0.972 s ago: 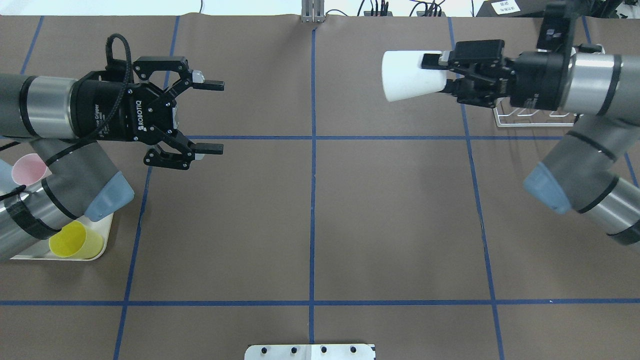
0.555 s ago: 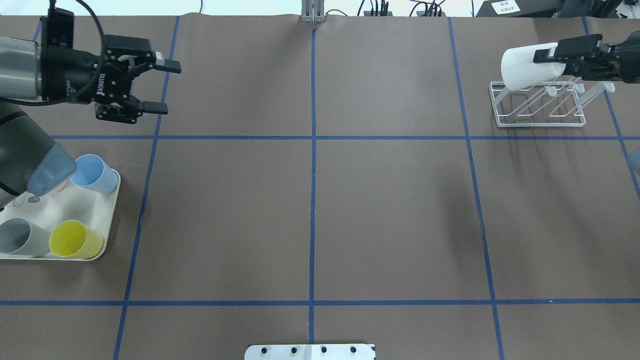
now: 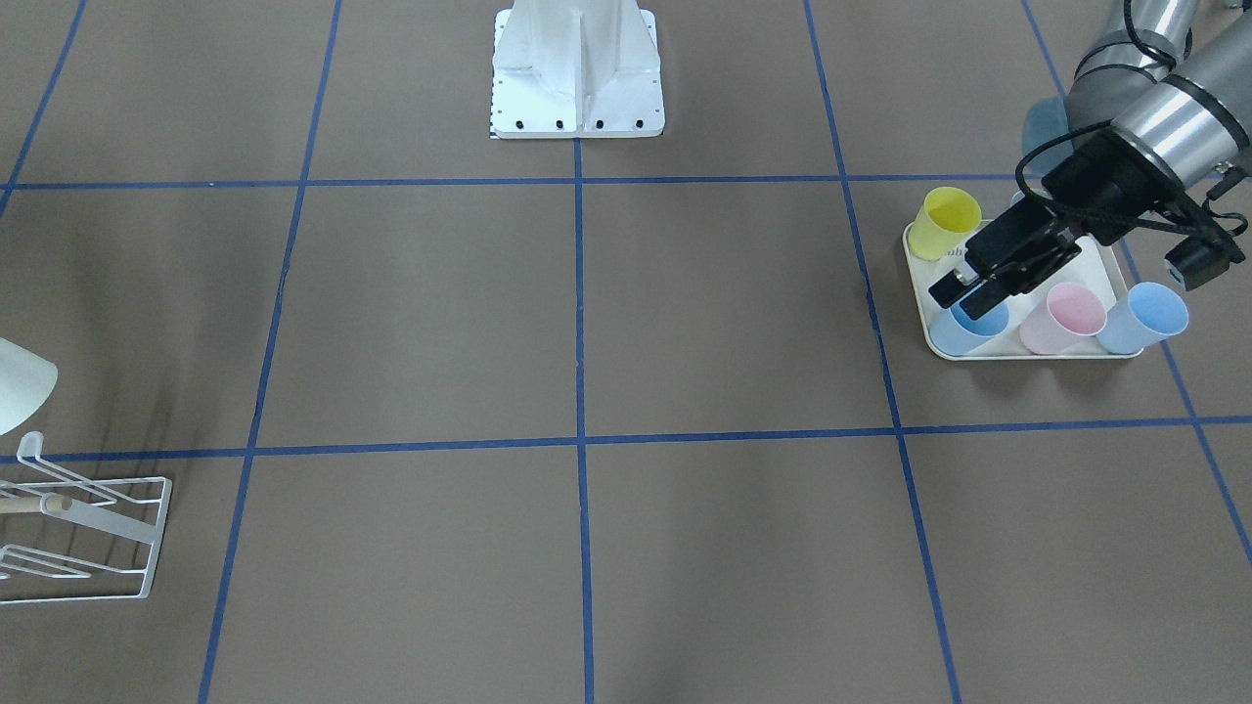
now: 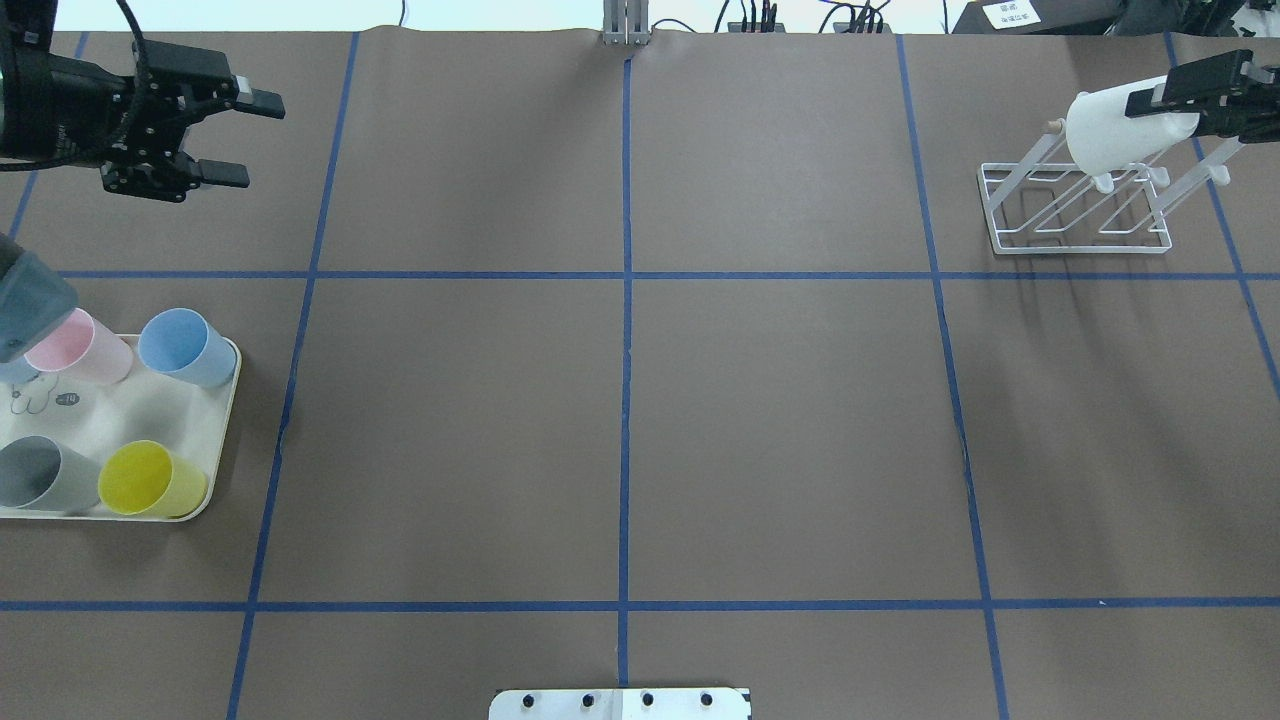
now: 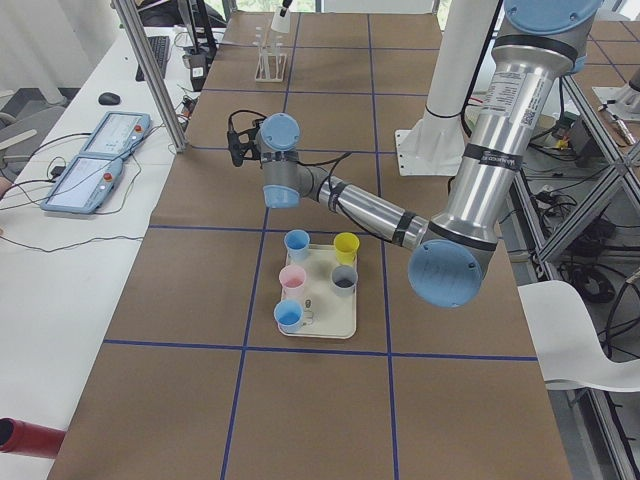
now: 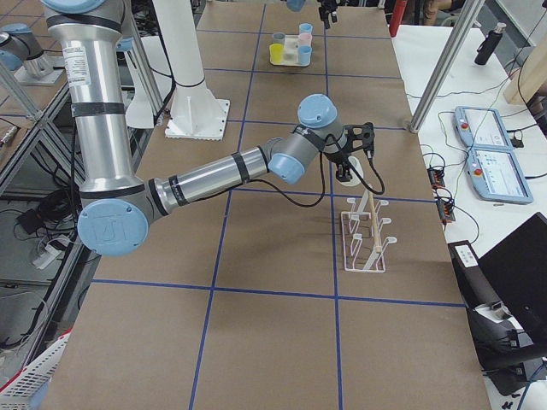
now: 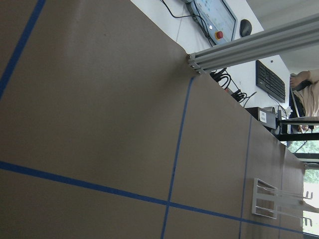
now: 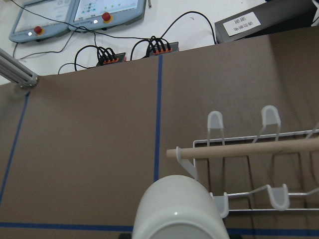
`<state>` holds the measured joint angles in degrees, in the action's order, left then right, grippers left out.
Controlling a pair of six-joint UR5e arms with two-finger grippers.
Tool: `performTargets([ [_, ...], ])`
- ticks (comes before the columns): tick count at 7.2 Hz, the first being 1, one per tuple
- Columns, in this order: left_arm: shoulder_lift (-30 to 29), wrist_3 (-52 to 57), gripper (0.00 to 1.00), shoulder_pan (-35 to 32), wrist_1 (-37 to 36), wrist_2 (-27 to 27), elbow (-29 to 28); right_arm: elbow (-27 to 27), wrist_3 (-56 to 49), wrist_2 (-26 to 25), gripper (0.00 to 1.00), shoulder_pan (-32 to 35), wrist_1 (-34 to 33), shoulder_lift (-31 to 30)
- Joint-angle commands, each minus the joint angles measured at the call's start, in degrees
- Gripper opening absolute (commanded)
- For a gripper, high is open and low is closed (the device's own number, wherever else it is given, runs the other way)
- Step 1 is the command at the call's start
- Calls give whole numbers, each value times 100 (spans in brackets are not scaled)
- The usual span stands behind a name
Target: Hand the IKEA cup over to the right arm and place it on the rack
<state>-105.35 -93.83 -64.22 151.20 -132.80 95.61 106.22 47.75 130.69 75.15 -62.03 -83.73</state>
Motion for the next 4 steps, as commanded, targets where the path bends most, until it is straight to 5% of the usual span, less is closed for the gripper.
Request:
performTargets([
  [1,321,1387,100,-370,-589,-140,10,128,-871,-70,24,-78,-1012,32],
  [4,515,2887,100,-777,-1839,-378,413,-153,-925,-78,24,-246,-1022,75],
])
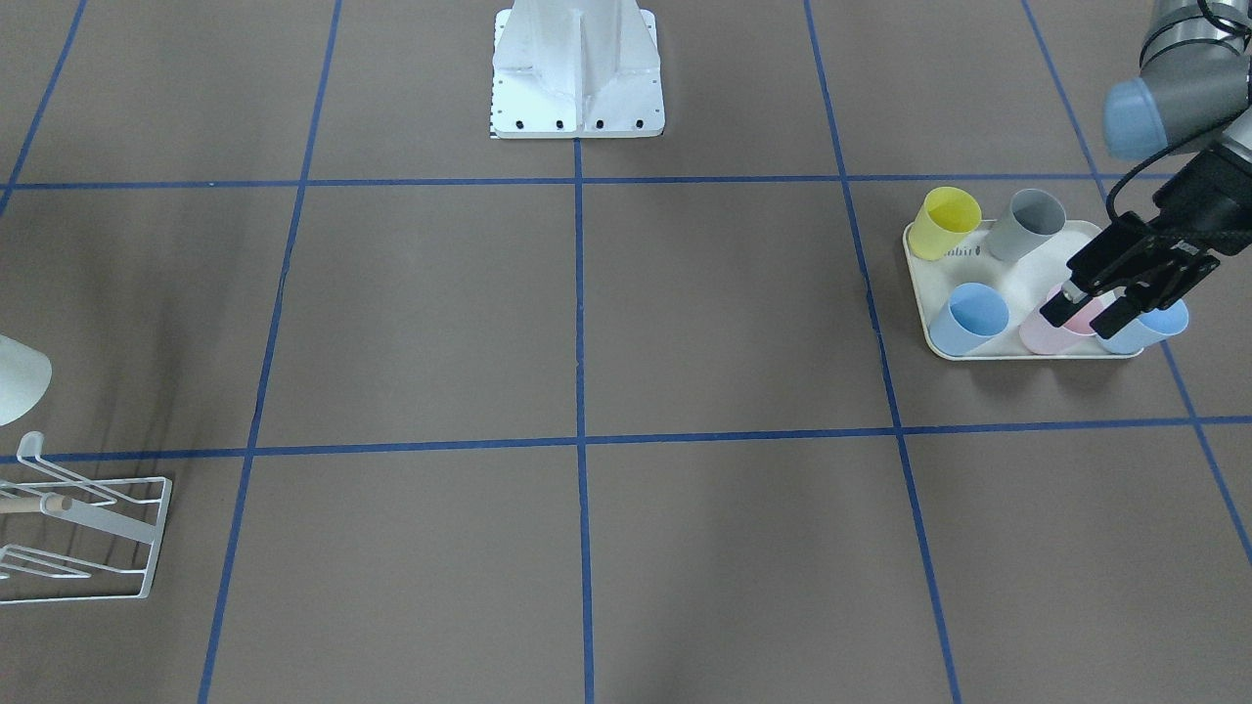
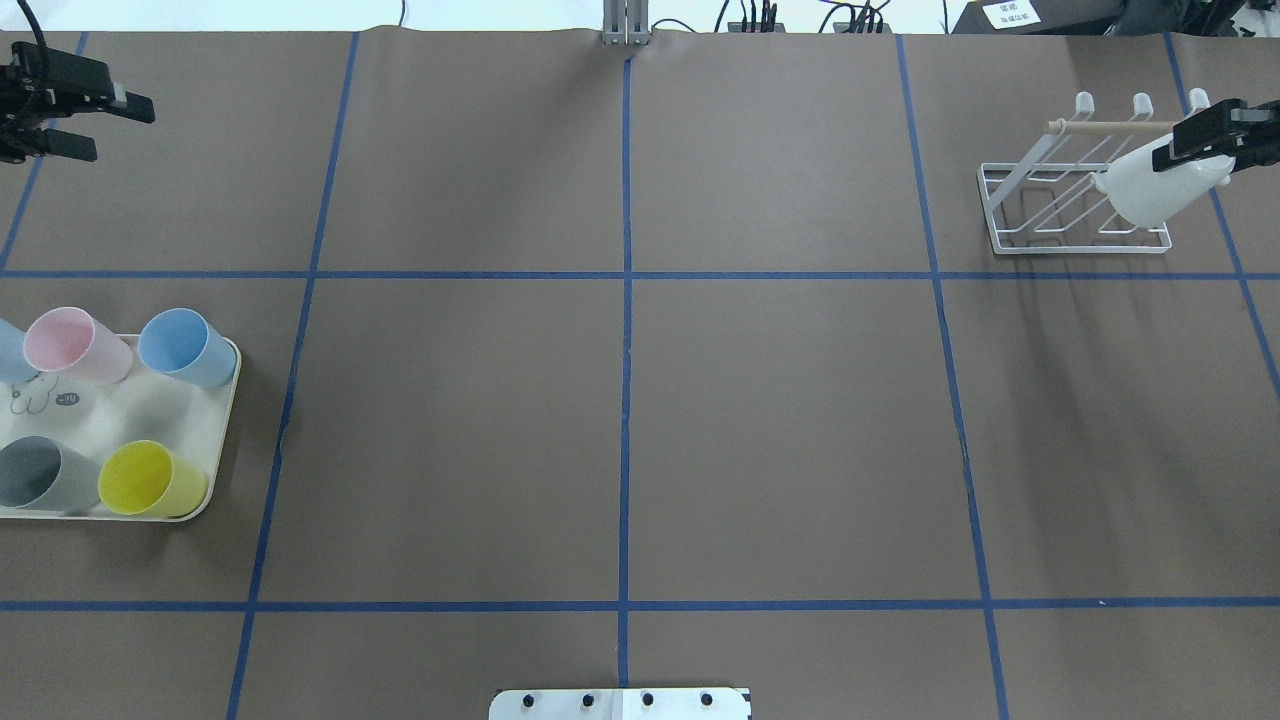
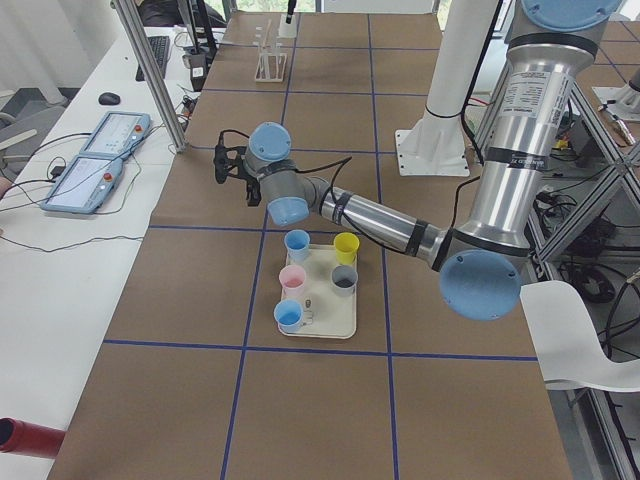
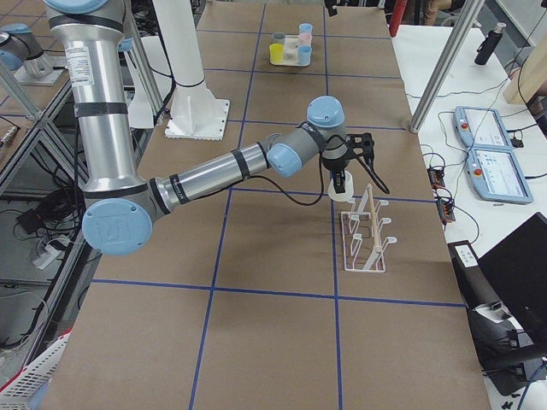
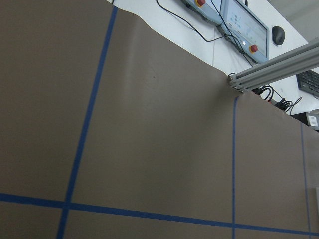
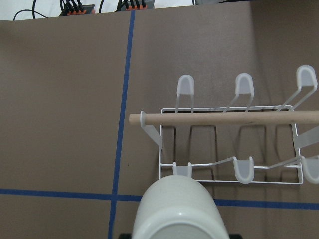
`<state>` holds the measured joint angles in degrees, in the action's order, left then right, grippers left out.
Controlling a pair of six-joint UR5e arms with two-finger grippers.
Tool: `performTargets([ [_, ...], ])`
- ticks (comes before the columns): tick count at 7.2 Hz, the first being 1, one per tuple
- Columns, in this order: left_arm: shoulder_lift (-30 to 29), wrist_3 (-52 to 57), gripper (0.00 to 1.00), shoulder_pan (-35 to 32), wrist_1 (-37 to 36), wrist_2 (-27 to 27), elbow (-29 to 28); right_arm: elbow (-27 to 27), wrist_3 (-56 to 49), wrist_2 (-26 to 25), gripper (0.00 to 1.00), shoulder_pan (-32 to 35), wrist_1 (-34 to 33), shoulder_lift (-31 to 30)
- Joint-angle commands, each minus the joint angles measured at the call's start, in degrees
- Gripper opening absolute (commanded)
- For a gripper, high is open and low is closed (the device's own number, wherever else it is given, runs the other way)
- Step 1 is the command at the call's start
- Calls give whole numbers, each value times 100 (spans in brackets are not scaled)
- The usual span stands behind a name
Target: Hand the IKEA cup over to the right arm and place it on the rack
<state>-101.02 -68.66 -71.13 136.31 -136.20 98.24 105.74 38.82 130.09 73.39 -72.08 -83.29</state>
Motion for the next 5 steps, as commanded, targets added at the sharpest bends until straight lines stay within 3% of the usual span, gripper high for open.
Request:
performTargets([
  [1,117,371,100,-85,-350,-38,204,-349,-41,-27,24,-70,-8,206],
  [5,223,371,100,-85,-350,-38,327,-772,-296,-28,24,-97,18,444],
])
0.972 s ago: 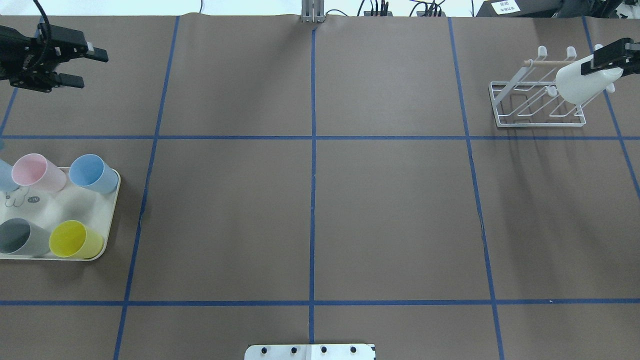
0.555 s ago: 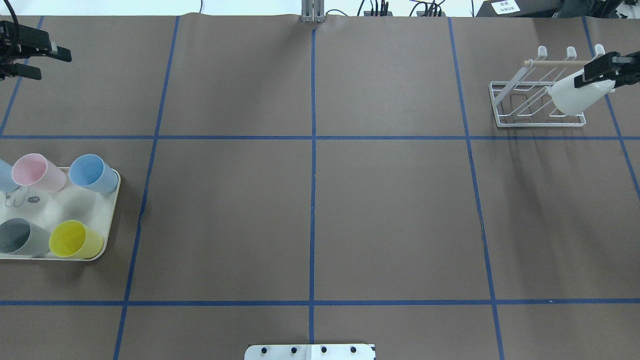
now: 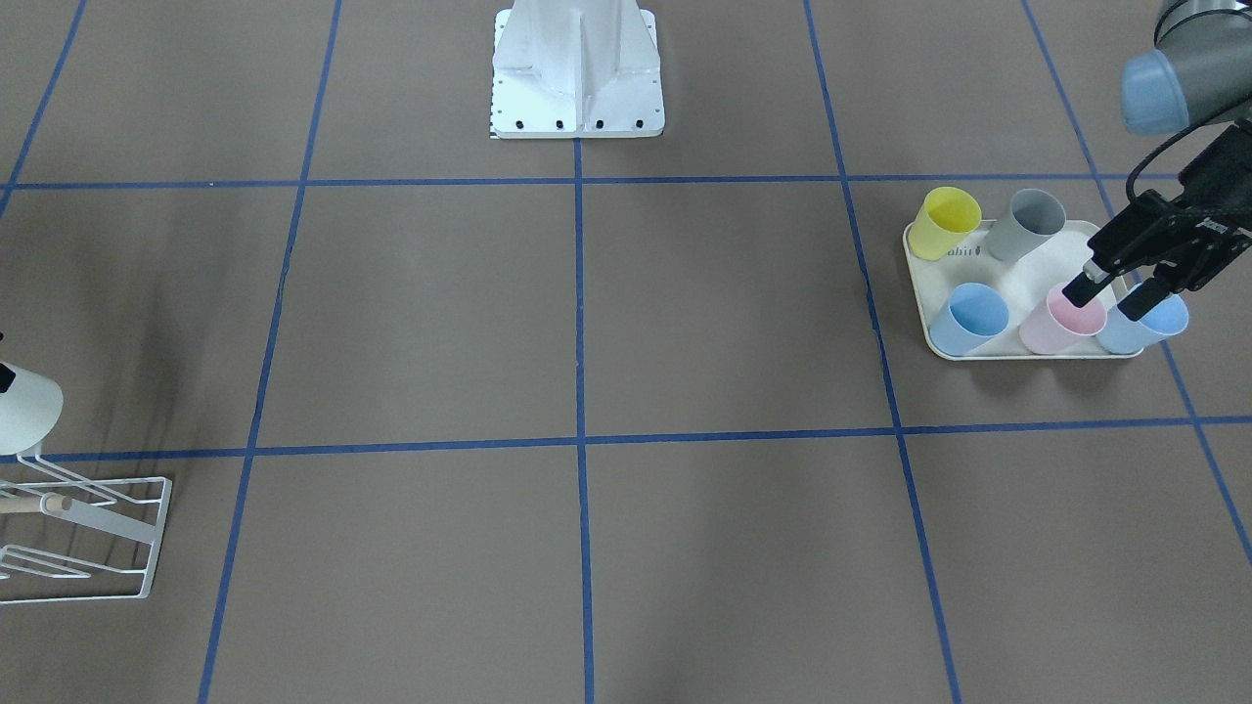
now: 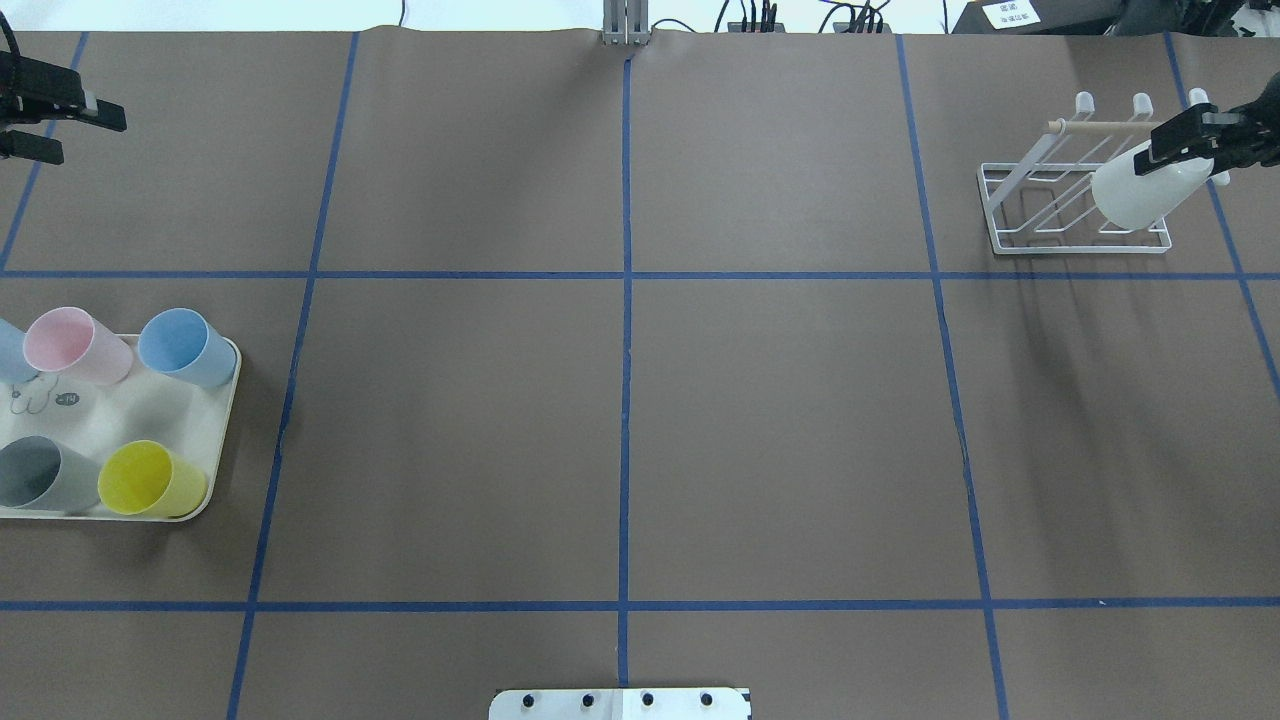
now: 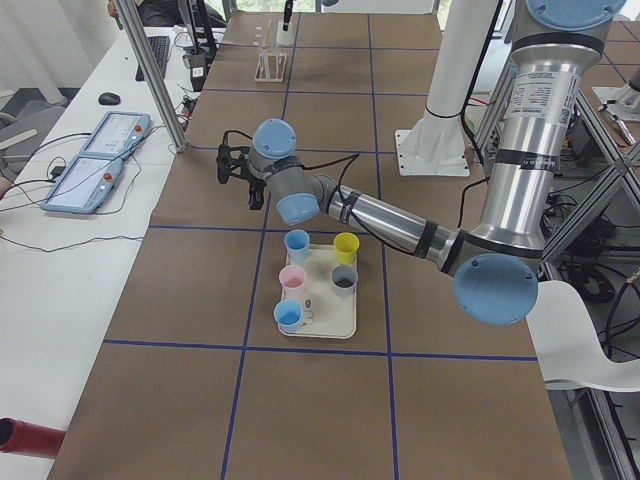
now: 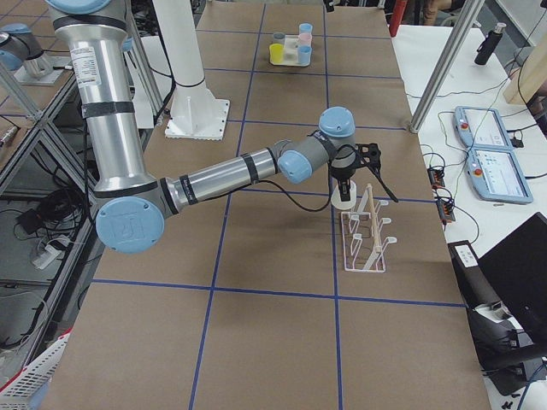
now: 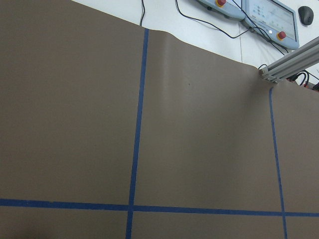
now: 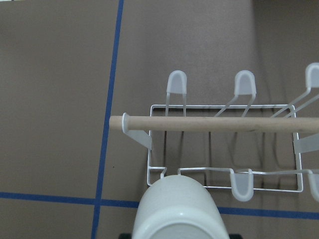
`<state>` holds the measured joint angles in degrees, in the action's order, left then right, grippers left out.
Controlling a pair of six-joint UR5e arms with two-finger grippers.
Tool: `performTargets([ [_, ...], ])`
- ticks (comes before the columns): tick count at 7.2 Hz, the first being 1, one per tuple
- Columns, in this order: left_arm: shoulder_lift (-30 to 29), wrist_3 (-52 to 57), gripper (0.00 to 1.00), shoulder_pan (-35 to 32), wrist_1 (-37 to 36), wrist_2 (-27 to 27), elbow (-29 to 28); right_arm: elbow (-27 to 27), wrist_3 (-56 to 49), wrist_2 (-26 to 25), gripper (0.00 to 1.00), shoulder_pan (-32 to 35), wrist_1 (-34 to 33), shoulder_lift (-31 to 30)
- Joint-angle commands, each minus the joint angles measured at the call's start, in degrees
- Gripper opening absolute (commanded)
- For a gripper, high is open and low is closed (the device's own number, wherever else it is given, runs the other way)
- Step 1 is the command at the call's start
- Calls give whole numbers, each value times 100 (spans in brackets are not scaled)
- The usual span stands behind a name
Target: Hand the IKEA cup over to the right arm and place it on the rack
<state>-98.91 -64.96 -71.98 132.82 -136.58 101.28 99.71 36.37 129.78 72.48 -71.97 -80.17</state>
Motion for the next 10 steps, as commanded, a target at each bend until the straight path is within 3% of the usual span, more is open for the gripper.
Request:
performTargets([
  [1,38,1,100,0,-1,0,41,-276,-60,3,24,-14,43,142],
  [5,83,1,100,8,-10,0,76,-619,-60,3,25,-76,78,309],
  [8,91,1,100,8,-10,0,67,-874,-42,21,37,-295,87,432],
  [9,91,1,100,8,-10,0,67,-927,-59,21,45,-322,87,441],
  [10,91,1,100,8,-2,0,67,-945,-173,21,70,-322,78,458],
])
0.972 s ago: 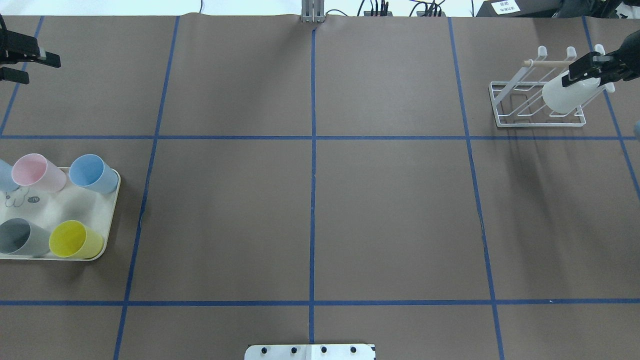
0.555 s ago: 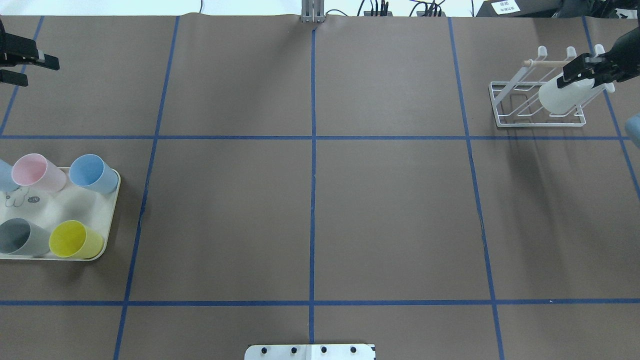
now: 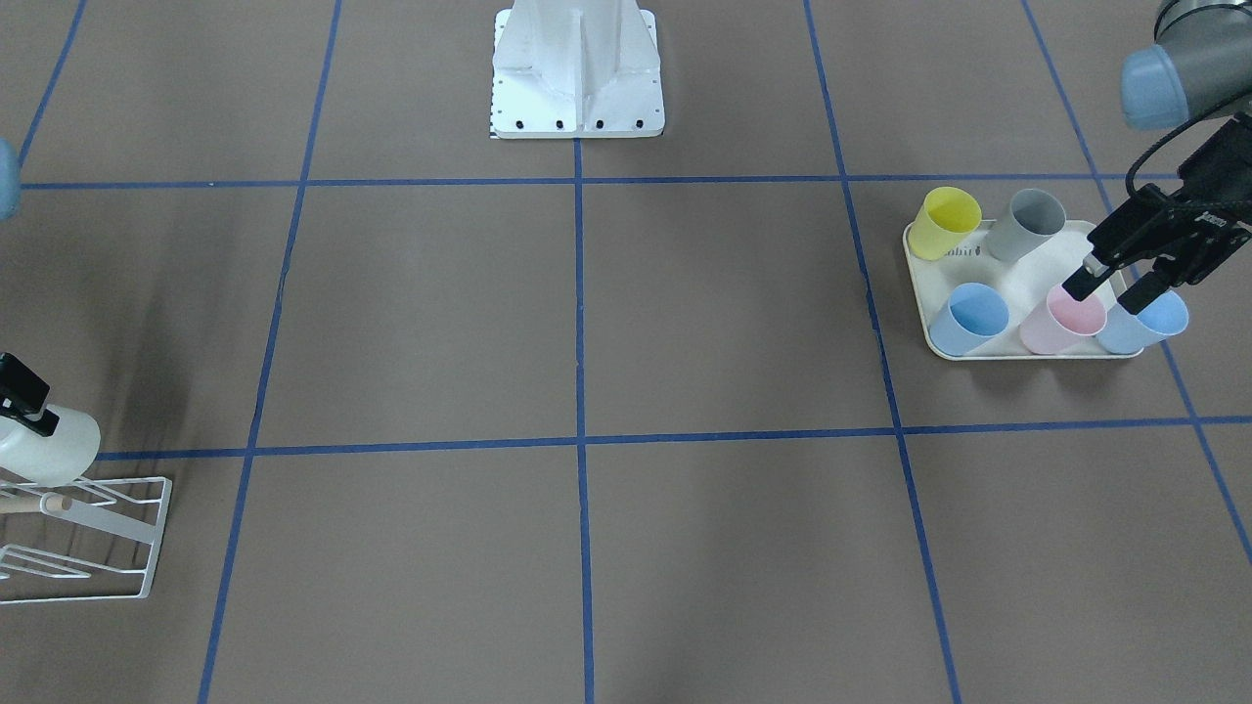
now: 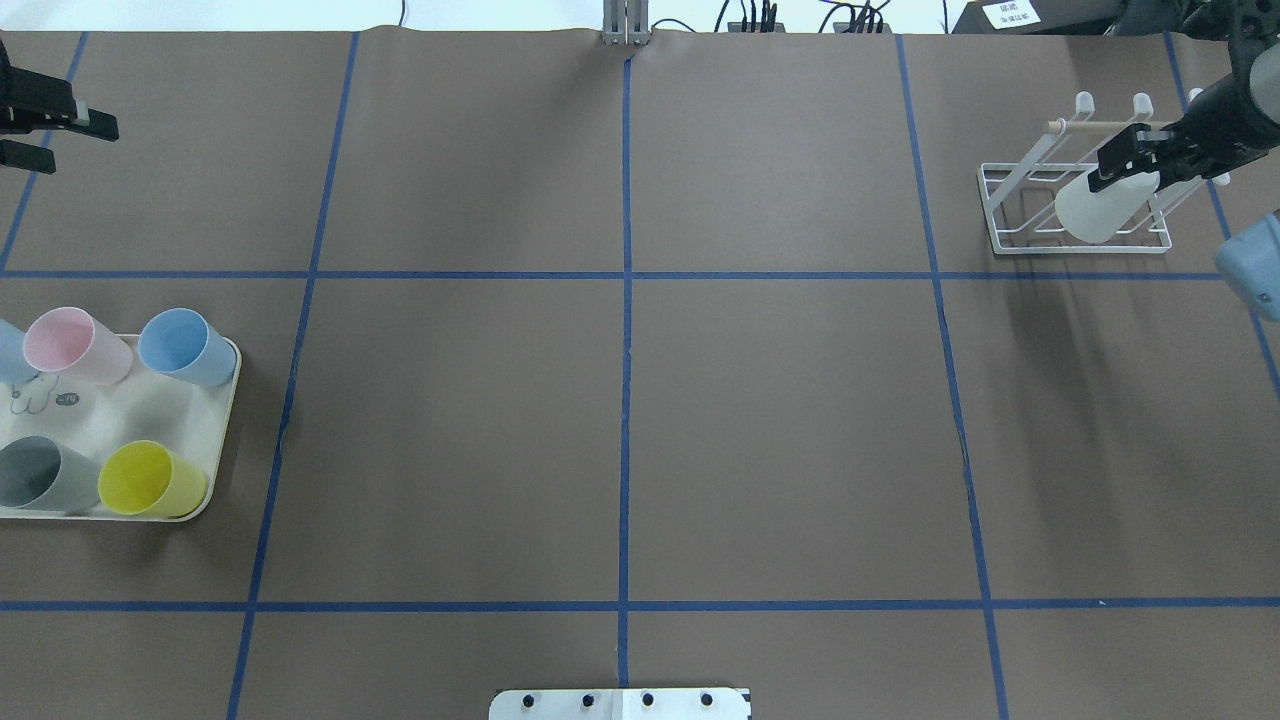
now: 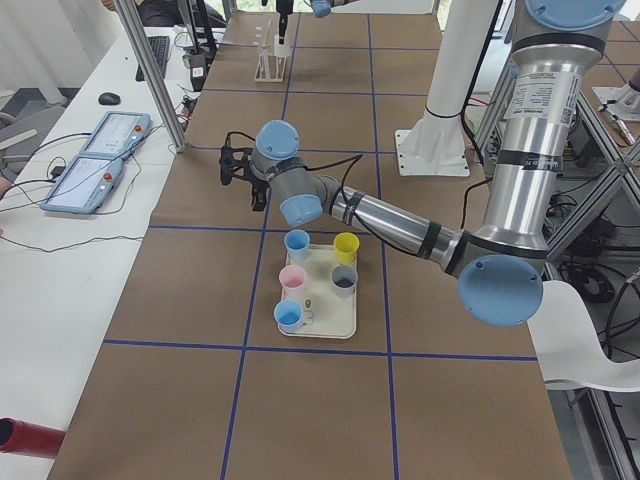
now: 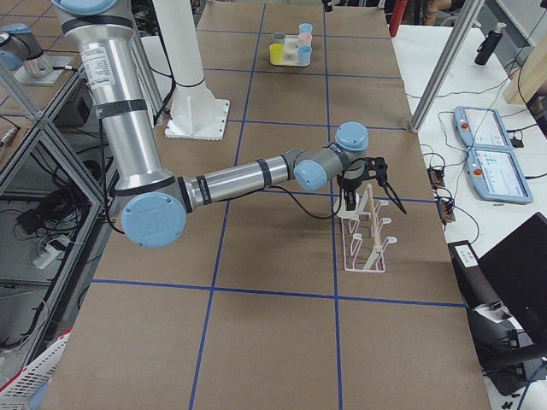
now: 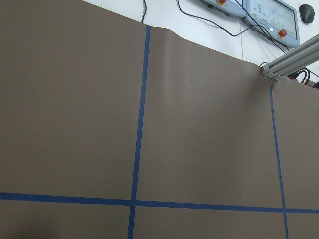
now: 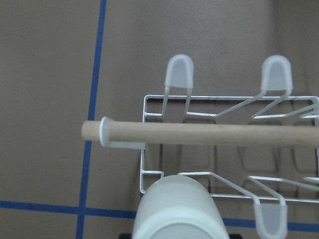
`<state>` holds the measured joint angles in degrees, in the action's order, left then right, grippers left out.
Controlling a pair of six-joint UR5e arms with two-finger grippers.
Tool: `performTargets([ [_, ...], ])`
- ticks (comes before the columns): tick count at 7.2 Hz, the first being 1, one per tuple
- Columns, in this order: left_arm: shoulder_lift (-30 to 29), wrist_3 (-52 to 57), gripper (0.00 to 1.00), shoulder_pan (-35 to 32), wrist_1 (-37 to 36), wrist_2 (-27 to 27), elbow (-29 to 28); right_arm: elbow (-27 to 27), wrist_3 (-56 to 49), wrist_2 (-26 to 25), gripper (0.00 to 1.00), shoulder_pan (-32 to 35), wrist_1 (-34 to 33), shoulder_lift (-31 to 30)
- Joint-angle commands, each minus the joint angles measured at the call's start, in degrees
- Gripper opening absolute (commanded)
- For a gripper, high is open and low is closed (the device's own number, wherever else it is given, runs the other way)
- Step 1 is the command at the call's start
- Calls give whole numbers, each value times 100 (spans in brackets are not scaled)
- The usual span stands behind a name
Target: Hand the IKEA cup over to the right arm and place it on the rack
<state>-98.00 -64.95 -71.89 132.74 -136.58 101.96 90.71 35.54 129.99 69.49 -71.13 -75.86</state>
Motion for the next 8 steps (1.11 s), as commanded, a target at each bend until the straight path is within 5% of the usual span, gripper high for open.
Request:
performTargets([
  [1,0,0,100,-9,-2,0,-1,-88,-361,-8,97,-23,3,44],
  [4,18,637,100,-26,-176,52,-18,-71,-346,44,99,-14,3,62],
  [8,921,3602,100,-448,-1903,639,-9,446,-23,53,99,-14,-59,62],
])
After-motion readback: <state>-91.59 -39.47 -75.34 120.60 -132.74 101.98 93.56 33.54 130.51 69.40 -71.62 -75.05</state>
